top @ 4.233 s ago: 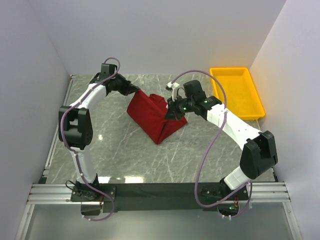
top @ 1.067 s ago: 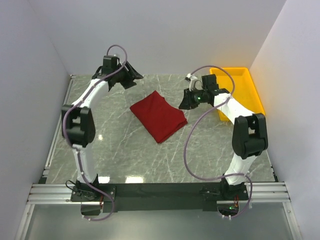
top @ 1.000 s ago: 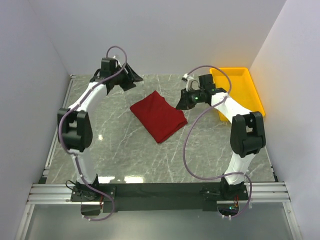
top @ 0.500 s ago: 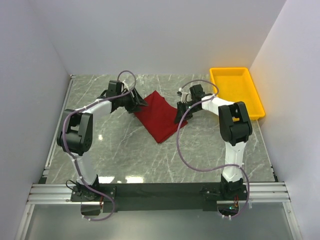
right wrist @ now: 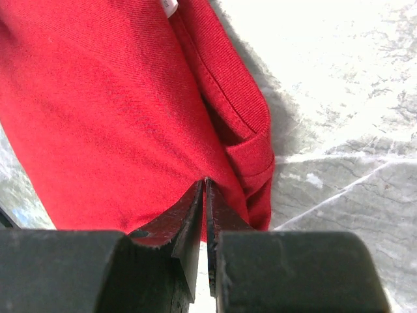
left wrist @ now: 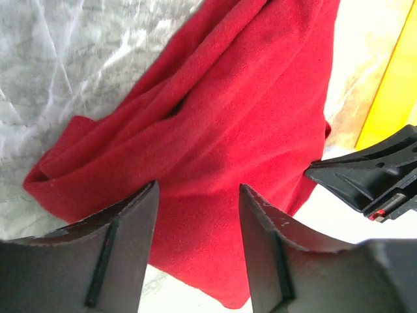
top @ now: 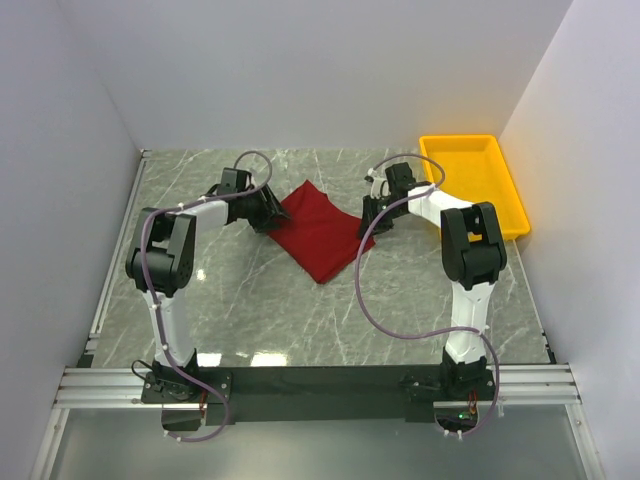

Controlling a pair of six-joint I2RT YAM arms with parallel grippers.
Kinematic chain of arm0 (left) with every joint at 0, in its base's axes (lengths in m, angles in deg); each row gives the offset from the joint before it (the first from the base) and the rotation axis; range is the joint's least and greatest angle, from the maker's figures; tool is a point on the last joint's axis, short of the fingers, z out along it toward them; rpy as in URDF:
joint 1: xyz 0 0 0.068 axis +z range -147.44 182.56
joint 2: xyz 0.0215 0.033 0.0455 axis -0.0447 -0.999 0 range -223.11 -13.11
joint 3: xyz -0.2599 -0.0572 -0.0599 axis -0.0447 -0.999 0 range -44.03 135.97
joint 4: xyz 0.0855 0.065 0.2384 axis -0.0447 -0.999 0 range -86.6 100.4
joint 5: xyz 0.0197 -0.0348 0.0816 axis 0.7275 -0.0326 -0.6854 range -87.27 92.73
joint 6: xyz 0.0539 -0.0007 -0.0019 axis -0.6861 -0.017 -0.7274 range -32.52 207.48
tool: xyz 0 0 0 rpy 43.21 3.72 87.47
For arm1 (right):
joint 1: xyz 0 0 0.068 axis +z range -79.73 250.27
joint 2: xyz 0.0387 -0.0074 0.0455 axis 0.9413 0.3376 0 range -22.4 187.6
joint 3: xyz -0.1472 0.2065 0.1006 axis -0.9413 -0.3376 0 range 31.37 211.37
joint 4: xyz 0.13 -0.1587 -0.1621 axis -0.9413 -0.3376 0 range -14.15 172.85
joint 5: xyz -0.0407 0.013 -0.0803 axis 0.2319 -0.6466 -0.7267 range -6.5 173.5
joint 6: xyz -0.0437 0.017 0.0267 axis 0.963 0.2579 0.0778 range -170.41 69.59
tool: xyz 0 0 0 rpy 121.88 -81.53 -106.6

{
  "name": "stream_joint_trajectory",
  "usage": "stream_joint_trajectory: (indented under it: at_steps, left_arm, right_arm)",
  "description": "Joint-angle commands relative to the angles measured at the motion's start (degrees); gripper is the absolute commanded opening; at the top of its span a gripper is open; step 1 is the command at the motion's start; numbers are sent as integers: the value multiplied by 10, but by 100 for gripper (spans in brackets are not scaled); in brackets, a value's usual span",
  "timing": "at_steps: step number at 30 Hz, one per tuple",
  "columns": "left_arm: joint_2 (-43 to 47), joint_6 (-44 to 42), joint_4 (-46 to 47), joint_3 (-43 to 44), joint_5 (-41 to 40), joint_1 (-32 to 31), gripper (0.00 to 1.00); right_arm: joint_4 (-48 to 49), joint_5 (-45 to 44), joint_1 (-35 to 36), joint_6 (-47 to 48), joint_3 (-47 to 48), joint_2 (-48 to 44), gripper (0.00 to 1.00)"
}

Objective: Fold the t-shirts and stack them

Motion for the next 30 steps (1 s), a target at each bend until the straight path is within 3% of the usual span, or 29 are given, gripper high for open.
stream_joint_trajectory:
  at_steps: [1, 11, 16, 21, 30]
  left_arm:
    - [14, -11, 29, -2, -16, 11, 59]
    - [48, -21, 81, 90, 74, 8, 63]
    - [-26, 9, 97, 151, 141, -7, 61]
    - [-102, 36, 99, 229, 165, -24, 58]
    - [-176, 85, 146, 281, 193, -31, 55]
  right_arm:
    - [-13, -37, -10, -1, 21, 17, 13]
    - [-9, 57, -15, 81, 16, -76, 17]
    - [-10, 127, -12, 113, -3, -131, 17]
    - [-60, 216, 6, 152, -5, -125, 16]
    - [-32, 213, 110, 123, -70, -118, 14]
